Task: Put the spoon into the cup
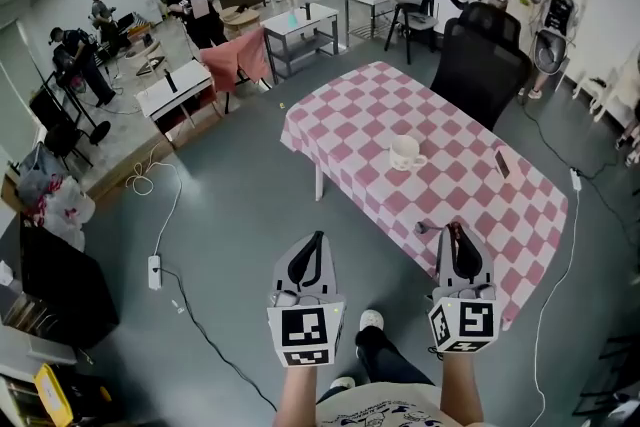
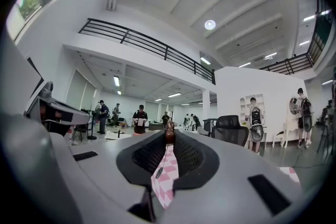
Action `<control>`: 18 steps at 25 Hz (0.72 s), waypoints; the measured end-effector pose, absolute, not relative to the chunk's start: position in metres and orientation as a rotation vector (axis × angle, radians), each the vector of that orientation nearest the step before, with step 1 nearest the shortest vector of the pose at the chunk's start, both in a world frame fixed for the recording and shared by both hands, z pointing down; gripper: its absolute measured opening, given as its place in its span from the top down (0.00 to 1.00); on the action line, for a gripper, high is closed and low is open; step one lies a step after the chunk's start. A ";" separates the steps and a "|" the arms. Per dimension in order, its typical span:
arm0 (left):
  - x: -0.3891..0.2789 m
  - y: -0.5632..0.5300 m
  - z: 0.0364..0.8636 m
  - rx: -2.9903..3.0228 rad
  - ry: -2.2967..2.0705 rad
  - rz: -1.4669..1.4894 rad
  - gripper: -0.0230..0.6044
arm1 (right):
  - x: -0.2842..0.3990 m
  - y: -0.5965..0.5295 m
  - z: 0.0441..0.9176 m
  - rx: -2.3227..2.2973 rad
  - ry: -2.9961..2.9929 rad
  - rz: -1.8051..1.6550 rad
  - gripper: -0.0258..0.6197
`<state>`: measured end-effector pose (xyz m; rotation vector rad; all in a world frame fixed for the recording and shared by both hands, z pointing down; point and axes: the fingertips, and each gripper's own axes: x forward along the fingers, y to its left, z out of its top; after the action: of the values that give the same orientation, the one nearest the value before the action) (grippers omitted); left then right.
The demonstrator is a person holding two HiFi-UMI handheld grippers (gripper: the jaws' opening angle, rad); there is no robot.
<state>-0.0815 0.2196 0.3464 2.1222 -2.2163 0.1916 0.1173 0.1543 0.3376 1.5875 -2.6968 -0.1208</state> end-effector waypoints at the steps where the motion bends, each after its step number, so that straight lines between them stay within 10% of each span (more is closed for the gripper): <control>1: -0.083 0.207 0.345 2.117 -2.220 0.191 0.94 | 0.116 0.140 0.336 1.585 -2.700 -0.119 0.88; 18: -0.097 0.002 0.329 2.083 -2.274 0.211 0.94 | 0.104 -0.078 0.318 1.575 -2.740 -0.110 0.88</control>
<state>-0.0968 0.0017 0.3293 2.0829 -2.2745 0.2109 0.1044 -0.0779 0.3178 1.5754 -2.7397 -0.1103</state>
